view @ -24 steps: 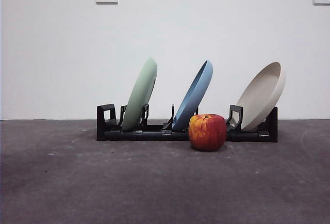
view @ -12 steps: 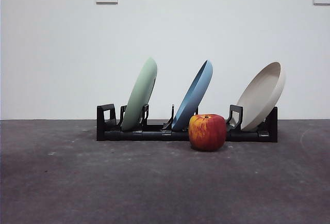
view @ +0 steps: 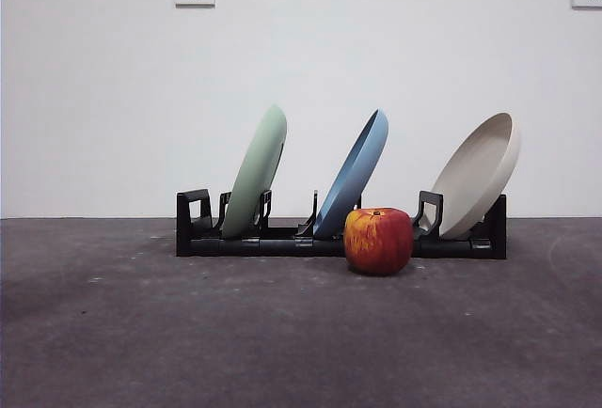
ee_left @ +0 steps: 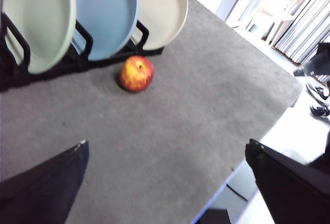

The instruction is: Take the green plate from the plate rack,put the plate on the table,take the apple from the table,put the apple in the plate

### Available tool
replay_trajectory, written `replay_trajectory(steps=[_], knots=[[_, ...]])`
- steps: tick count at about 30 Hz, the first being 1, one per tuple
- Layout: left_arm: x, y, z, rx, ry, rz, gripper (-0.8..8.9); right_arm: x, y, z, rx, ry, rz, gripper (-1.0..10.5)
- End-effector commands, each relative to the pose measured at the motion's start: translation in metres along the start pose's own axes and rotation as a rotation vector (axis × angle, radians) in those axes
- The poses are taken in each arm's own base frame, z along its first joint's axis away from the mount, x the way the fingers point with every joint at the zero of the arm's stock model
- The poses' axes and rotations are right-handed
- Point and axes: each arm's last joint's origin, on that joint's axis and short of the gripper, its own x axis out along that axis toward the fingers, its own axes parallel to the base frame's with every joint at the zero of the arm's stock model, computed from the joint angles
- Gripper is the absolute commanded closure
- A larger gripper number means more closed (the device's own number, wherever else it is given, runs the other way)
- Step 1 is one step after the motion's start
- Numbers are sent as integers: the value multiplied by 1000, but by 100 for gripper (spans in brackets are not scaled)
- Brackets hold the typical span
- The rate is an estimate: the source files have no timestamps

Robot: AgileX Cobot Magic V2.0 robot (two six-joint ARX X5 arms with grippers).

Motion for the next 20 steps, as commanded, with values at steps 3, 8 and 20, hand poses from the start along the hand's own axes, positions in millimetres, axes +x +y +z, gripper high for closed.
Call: replay_trajectory(steps=[3,8,20], knots=[[12,10,15,-11,-44,-20,217,0,1,1,2,-4,4,316],[37,23,34,-15,-31,-18,218,1,0,2,11,4,4,316],[130,48,101,48,53,44,218,5,-3,4,26,22,6,316]])
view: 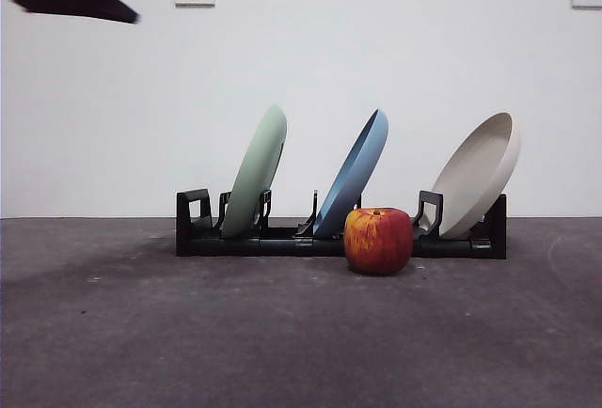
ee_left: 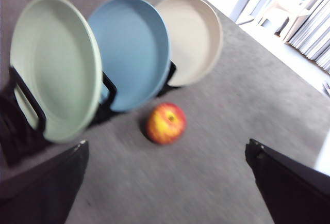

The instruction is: Take the green plate from the plate rack,put the plate on the table,take the apple from the table,put the apple in the plate

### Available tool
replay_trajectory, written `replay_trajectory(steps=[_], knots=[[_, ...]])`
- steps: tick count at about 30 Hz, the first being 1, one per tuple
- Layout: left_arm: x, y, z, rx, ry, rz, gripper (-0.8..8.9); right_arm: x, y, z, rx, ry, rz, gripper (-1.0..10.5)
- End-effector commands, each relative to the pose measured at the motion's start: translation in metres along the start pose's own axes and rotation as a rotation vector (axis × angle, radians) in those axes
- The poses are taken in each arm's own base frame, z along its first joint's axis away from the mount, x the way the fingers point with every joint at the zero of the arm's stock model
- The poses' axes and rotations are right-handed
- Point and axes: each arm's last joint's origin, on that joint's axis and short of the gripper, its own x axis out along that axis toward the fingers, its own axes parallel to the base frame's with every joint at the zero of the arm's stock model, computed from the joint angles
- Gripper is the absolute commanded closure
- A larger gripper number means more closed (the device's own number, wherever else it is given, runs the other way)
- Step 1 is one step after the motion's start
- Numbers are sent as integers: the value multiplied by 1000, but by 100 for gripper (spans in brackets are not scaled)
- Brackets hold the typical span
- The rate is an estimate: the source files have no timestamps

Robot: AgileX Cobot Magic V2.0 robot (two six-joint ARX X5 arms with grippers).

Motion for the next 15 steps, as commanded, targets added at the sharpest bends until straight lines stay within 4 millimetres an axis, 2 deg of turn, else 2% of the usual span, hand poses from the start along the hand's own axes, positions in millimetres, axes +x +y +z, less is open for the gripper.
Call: replay_trajectory(steps=[1,8,15], knots=[[27,6,15,33,12,30,218,0,1,1,0,-4,4,316],[85,25,45,58,45,48,218,0,1,1,0,-4,4,317],[138,45,53,71,83,88,218,0,1,1,0,-3,1,317]])
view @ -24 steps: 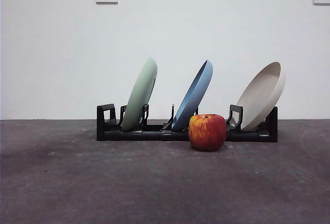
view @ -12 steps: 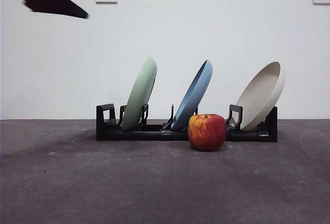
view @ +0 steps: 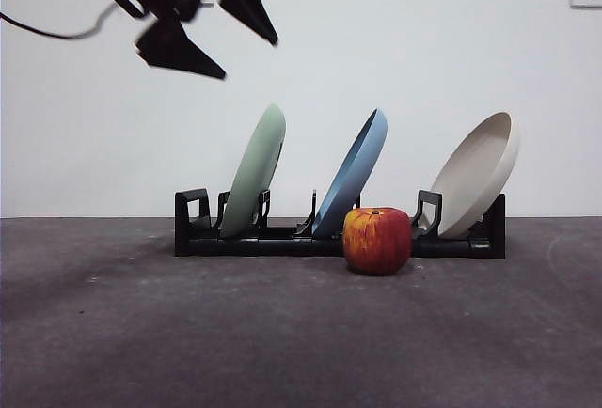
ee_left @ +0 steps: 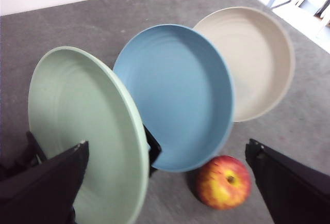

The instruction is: Take the green plate from the plate rack,put the plate on the table,take the apple from the table,put the apple in the plate

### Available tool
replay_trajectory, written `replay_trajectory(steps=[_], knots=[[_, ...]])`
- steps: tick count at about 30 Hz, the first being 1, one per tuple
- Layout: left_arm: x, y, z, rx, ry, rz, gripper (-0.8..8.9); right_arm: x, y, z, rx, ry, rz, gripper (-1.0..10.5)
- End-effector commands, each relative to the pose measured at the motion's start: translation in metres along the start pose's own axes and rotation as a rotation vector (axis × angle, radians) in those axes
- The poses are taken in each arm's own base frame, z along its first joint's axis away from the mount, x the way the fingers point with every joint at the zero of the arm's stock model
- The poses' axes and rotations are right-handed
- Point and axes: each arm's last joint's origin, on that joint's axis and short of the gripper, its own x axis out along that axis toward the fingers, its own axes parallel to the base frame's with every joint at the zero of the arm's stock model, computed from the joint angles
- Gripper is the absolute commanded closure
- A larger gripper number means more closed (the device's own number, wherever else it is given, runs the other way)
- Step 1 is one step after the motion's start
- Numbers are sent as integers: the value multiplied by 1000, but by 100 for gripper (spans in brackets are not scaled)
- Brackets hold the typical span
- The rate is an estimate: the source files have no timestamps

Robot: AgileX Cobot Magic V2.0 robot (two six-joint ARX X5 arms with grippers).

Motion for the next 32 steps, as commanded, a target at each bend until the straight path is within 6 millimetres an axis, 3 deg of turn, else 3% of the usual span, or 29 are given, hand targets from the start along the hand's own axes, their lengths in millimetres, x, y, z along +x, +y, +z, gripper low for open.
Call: replay_trajectory(steps=[1,7,15,16,20,22,28,32], knots=[[21,7,-2,16,27,6,218,-1,1,1,0,-4,1,317],[54,20,-10,9,67,33,219,-1,1,1,-1,-4,1,317],[72,24,-23,-1,111,36,225,0,0,2,-4,-9,0,317],[74,22,-24,0,113,32,260,0,0,3,-3,-7,0,317],[76,17,-24,8,113,19,550,2,-1,3,2,1,1,317],[77,15,-24,11,114,13,639,3,-2,4,5,4,1,317],[78,12,-25,10,122,2,757,3,-2,4,5,5,1,317],[78,11,-25,5,122,-34,769,3,-2,4,5,5,1,317]])
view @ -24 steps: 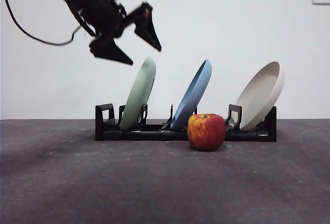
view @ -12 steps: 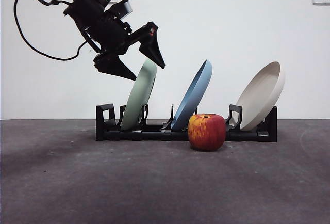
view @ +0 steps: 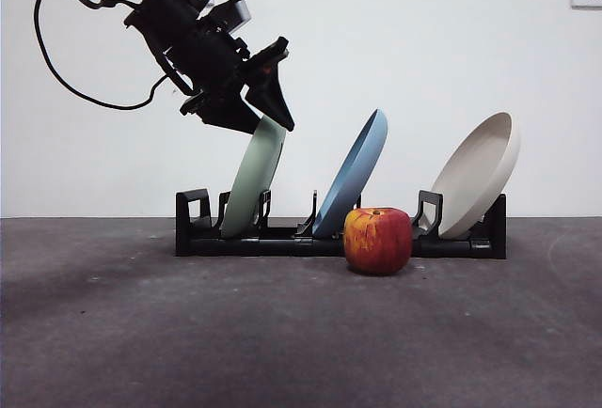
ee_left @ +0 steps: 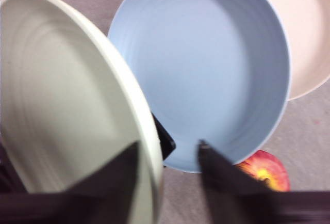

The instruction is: Take the green plate from the plate rack,put the plate on the table,take the apple from the table,put the apple in the plate

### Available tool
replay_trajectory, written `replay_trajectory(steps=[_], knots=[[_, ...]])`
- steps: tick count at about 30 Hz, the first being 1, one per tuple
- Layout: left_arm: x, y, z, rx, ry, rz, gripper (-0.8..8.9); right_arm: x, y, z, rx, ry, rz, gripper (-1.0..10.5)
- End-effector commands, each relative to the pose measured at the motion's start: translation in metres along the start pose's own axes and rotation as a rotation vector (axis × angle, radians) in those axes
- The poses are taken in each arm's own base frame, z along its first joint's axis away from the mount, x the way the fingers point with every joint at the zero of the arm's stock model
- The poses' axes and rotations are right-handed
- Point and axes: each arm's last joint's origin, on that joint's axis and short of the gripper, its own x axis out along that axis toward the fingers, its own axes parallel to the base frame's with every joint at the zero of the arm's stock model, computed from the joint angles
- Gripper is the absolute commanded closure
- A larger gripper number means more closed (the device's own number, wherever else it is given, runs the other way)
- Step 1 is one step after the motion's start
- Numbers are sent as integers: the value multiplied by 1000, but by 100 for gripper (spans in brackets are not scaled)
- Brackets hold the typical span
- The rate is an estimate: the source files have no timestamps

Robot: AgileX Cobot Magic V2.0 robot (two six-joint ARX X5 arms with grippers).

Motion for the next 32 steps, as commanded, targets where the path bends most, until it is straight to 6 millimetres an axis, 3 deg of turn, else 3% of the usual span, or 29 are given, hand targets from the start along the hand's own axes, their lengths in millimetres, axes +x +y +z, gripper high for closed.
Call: replay_trajectory(steps=[1,15,25,32], knots=[[6,0,-3,6,10,-38,799,-1,1,1,-3,-7,3,317],[-3,-2,1,-30,3,-36,822,-1,1,1,-3,-7,3,317],[-50,-22,34,10,-90,-39,822,-1,1,1,-6,-7,4,317],[-92,-52,36,59,-21,-51,822,-1,1,1,-6,-7,3,317]])
